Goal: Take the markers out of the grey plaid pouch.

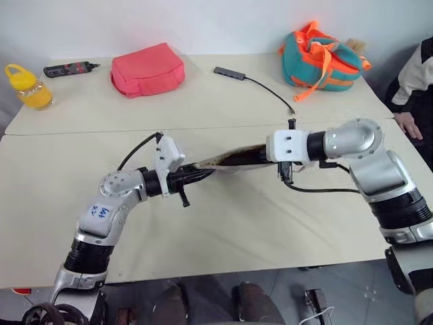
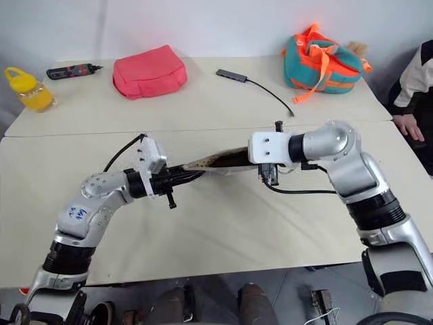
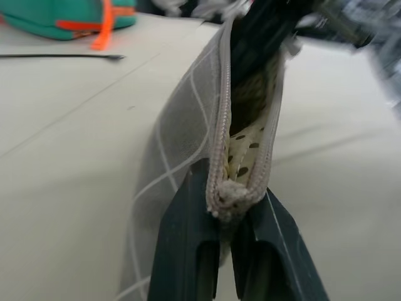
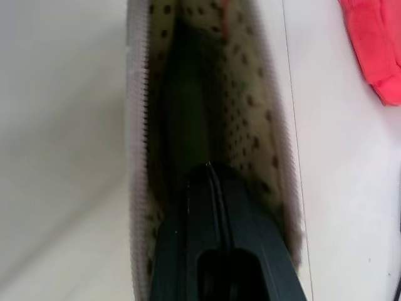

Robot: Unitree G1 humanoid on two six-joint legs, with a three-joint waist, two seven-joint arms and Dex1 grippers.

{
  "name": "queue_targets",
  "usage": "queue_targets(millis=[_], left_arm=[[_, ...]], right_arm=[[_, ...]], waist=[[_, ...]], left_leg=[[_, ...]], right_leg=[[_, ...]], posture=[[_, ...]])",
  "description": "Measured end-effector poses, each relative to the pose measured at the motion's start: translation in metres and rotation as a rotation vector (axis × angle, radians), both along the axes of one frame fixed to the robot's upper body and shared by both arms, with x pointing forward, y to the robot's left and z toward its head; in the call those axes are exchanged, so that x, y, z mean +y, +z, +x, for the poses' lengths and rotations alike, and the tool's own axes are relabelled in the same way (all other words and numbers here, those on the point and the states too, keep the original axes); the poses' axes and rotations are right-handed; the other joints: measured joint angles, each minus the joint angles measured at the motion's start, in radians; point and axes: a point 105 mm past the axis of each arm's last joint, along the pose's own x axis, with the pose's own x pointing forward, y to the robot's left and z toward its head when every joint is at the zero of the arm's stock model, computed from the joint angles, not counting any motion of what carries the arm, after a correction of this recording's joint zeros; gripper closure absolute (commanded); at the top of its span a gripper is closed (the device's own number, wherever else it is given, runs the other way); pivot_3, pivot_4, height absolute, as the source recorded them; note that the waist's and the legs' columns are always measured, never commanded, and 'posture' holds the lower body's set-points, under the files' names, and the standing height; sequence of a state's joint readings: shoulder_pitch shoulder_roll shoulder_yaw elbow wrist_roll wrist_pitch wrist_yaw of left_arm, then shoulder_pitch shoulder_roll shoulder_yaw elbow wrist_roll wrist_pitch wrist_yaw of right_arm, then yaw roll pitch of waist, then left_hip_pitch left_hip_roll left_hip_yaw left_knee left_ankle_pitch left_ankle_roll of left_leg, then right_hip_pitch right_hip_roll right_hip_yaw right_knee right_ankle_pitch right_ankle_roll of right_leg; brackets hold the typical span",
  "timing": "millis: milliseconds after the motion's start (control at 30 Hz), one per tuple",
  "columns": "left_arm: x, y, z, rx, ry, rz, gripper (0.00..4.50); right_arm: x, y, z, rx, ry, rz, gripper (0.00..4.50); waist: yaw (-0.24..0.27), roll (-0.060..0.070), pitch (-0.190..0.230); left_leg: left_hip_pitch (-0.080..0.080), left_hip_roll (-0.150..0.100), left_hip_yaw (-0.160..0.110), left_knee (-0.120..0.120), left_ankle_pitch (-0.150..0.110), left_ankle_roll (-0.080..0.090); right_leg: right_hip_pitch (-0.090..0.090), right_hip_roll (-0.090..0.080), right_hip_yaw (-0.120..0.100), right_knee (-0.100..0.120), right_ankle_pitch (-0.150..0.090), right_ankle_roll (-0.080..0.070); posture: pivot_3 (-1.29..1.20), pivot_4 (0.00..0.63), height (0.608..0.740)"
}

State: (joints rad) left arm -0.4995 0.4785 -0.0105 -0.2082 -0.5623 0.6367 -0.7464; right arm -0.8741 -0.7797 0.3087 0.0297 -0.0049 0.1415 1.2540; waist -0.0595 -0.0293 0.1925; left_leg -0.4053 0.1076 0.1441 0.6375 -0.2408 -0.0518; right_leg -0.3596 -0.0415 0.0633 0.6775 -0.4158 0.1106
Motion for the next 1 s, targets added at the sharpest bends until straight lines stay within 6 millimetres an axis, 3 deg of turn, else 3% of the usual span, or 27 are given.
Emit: queue_targets(millis=[100, 300, 433, 733, 800, 967, 1000], left_arm=[[-0.006, 0.014, -0.005, 0.114, -0.028, -0.091, 4.5], [-0.007, -0.016, -0.017, 0.209, -0.031, 0.014, 4.5], [-0.008, -0.022, -0.02, 0.233, -0.021, 0.014, 4.5], [-0.014, -0.025, -0.022, 0.253, -0.023, -0.011, 4.5], [-0.016, -0.023, -0.02, 0.249, -0.025, -0.016, 4.5], [-0.015, -0.022, -0.018, 0.25, -0.02, -0.018, 4.5], [-0.015, -0.022, -0.018, 0.251, -0.019, -0.019, 4.5]], right_arm=[[0.005, 0.004, -0.01, 0.061, 0.049, -0.033, 4.46], [0.015, -0.036, -0.011, 0.154, 0.064, -0.115, 4.46], [0.02, -0.041, -0.003, 0.117, 0.043, -0.118, 3.58], [0.024, -0.036, 0.002, 0.085, 0.042, -0.1, 0.51], [0.025, -0.035, 0.002, 0.08, 0.044, -0.097, 0.01], [0.026, -0.035, 0.001, 0.101, 0.03, -0.086, 0.01], [0.026, -0.035, 0.0, 0.105, 0.028, -0.085, 0.2]], waist=[[0.0, 0.0, 0.0], [-0.002, -0.001, 0.0], [0.0, -0.001, 0.0], [0.001, -0.001, 0.0], [0.001, -0.001, 0.0], [0.001, -0.001, 0.0], [0.001, -0.001, 0.0]], left_leg=[[0.0, 0.0, -0.007, 0.001, 0.0, 0.0], [0.0, 0.0, -0.008, 0.004, -0.001, -0.001], [0.0, 0.0, -0.008, 0.008, -0.002, 0.0], [0.0, 0.0, -0.008, 0.009, -0.002, 0.0], [0.0, 0.0, -0.008, 0.009, -0.002, 0.0], [0.0, 0.0, -0.008, 0.008, -0.002, 0.0], [0.0, 0.0, -0.008, 0.008, -0.002, 0.0]], right_leg=[[0.001, 0.0, 0.0, -0.001, 0.0, 0.0], [0.001, 0.0, 0.0, -0.001, 0.0, 0.0], [0.003, 0.0, 0.001, -0.001, 0.0, 0.0], [0.004, 0.0, 0.001, -0.001, 0.0, 0.0], [0.004, 0.0, 0.001, -0.001, 0.0, 0.0], [0.004, 0.0, 0.001, -0.001, 0.0, 0.0], [0.004, 0.0, 0.001, -0.001, 0.0, 0.0]], posture=[[0.0, 0.15, 0.74], [0.0, 0.15, 0.74], [0.0, 0.15, 0.74], [0.0, 0.15, 0.74], [0.0, 0.15, 0.74], [0.0, 0.15, 0.74], [0.0, 0.15, 0.74]])
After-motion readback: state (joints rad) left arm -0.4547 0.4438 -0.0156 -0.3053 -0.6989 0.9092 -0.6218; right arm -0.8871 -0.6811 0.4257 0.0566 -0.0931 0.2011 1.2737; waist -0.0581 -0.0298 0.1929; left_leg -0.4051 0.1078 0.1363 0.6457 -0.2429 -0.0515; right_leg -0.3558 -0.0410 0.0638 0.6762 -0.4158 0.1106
